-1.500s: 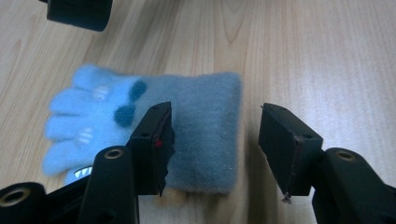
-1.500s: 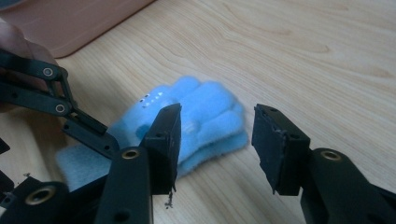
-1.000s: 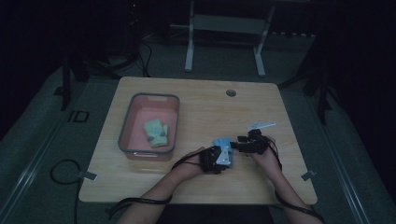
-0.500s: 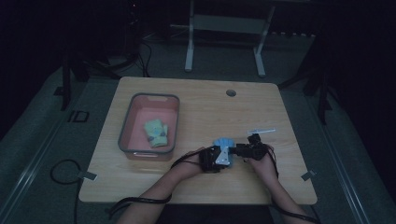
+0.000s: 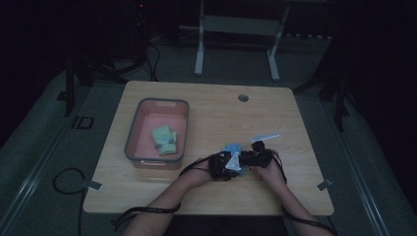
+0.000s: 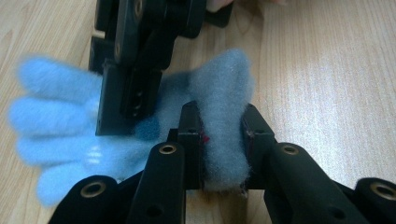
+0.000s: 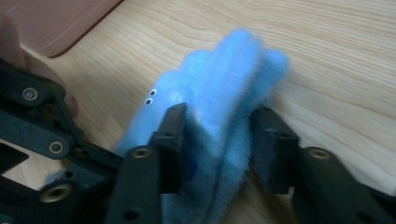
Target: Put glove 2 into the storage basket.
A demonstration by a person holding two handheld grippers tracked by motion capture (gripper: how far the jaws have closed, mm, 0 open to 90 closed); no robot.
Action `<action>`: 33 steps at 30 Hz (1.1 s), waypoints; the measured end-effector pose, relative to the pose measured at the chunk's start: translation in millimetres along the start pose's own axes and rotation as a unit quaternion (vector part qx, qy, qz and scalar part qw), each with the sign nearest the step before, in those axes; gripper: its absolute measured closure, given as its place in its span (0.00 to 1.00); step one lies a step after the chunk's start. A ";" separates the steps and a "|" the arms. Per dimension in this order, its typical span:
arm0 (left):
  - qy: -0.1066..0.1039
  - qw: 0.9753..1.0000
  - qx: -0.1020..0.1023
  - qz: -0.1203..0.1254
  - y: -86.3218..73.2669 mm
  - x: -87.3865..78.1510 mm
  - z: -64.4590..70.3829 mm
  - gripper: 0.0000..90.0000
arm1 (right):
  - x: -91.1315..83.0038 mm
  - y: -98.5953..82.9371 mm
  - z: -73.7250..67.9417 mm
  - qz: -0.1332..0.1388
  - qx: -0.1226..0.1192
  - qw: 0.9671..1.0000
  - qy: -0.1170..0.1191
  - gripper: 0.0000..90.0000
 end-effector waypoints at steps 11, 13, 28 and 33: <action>0.001 1.000 -0.011 0.005 -4.0 -3.1 -0.3 0.83 | 10.9 6.8 -9.1 -0.005 -0.007 0.999 0.032 0.72; 0.001 1.000 -0.013 0.006 -4.8 -3.9 -0.7 0.83 | 13.2 10.2 -9.4 -0.007 -0.008 0.999 0.031 0.73; 0.002 0.999 -0.028 0.019 -6.1 -18.3 -0.5 0.84 | 0.3 20.7 -13.0 0.010 -0.018 0.999 0.031 0.84; 0.005 0.999 -0.023 0.022 2.0 -28.8 -0.3 0.84 | -8.3 24.8 -12.4 0.025 -0.013 0.999 0.034 0.84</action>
Point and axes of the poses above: each handheld gripper's, and its own axes: x roughly forward along the jaws, y roughly out of its top, z roughly to its right, the point moved 1 cm from there along x, roughly forward along the jaws, and after that the axes turned 15 degrees about -y, right-handed, at the moved point
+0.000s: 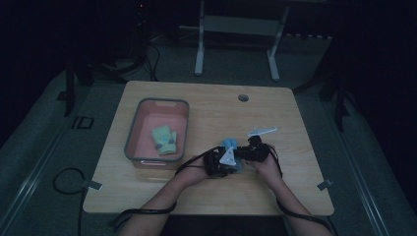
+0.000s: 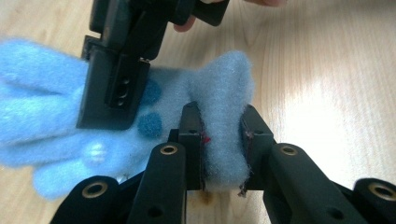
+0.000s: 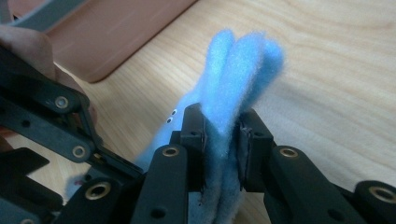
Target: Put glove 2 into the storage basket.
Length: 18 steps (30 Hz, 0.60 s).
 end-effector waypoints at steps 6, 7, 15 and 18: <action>-0.001 1.000 0.006 -0.011 10.5 -11.9 -0.8 0.84 | -10.5 7.8 -1.8 0.011 -0.005 1.000 -0.003 0.84; -0.001 1.000 0.006 -0.011 11.7 -13.8 -0.9 0.84 | -11.8 9.2 -2.0 0.013 -0.004 1.000 -0.001 0.84; 0.000 1.000 0.007 -0.011 18.3 -30.2 -2.7 0.84 | -21.5 20.8 -6.7 0.027 -0.009 1.000 0.003 0.84; 0.003 1.000 0.006 -0.011 21.7 -37.9 -3.8 0.84 | -24.7 26.9 -8.0 0.035 -0.007 0.999 0.005 0.84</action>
Point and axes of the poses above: each handheld gripper's, and its own axes: x roughly forward along the jaws, y roughly out of its top, z roughly to its right, the point moved 1 cm from there along x, roughly forward along the jaws, and after that the axes turned 15 degrees about -y, right-handed, at the moved point
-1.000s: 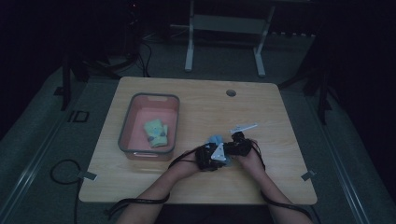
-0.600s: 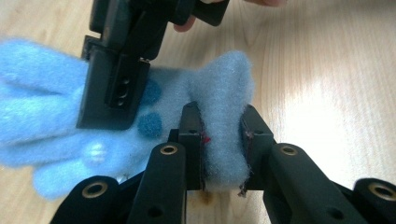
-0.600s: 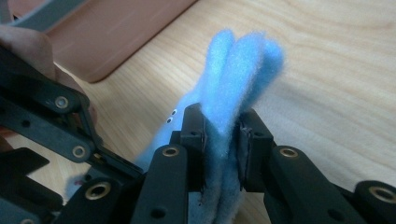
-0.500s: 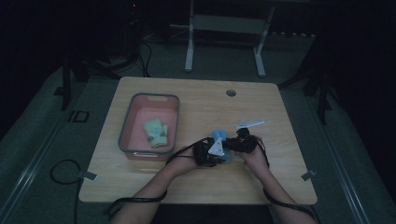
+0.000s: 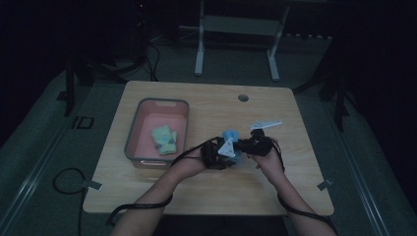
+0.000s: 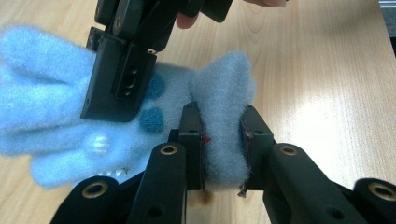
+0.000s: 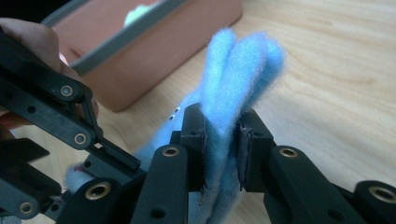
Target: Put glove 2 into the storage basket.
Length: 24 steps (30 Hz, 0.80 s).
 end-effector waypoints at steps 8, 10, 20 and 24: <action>0.014 1.000 0.010 -0.013 10.6 -22.9 -3.4 0.84 | -8.2 19.2 -7.6 0.021 -0.004 1.000 -0.001 0.84; 0.016 1.000 0.010 -0.014 12.4 -28.6 -4.6 0.84 | -9.3 24.5 -9.2 0.026 -0.002 1.000 0.000 0.84; 0.025 0.999 0.007 -0.033 12.3 -46.0 -6.6 0.84 | -3.3 40.0 -20.3 0.033 -0.009 0.999 0.001 0.84; 0.030 0.999 0.001 -0.039 7.9 -52.1 -6.3 0.84 | 3.2 45.3 -27.2 0.028 -0.022 0.999 -0.002 0.84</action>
Point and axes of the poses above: each handheld gripper's, and its own axes: x roughly forward along the jaws, y roughly out of its top, z roughly to its right, the point moved 1 cm from there along x, roughly forward along the jaws, and after that the axes turned 15 degrees about -y, right-handed, at the moved point
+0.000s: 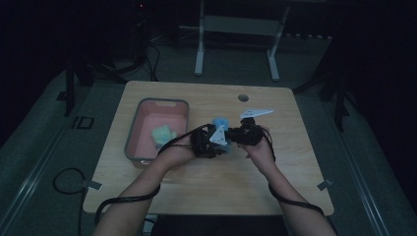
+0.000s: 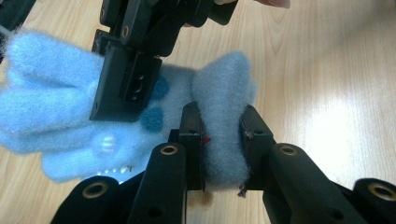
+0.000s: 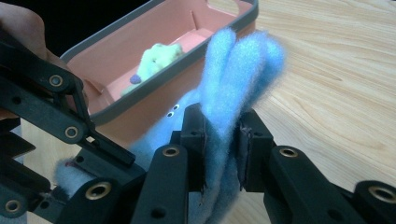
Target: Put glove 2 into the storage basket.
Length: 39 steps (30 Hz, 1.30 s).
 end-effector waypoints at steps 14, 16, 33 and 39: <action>0.020 0.999 -0.022 -0.012 -22.8 -27.1 -1.7 0.84 | 22.3 24.4 -25.3 0.001 -0.012 1.000 0.023 0.84; 0.024 0.999 -0.024 -0.013 -27.0 -31.5 -1.4 0.84 | 24.4 26.5 -28.1 0.002 -0.014 1.000 0.024 0.84; 0.047 0.997 -0.055 -0.028 -69.7 -66.4 2.2 0.84 | 60.1 49.6 -71.8 0.000 -0.032 0.998 0.051 0.84; 0.052 0.996 -0.066 -0.026 -85.7 -75.8 4.2 0.84 | 73.3 56.2 -86.9 -0.005 -0.046 0.997 0.055 0.84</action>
Point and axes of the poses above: each handheld gripper's, and its own axes: x roughly forward along the jaws, y roughly out of its top, z roughly to its right, the point moved 1 cm from there along x, roughly forward along the jaws, and after that the axes turned 15 degrees about -y, right-handed, at the moved point
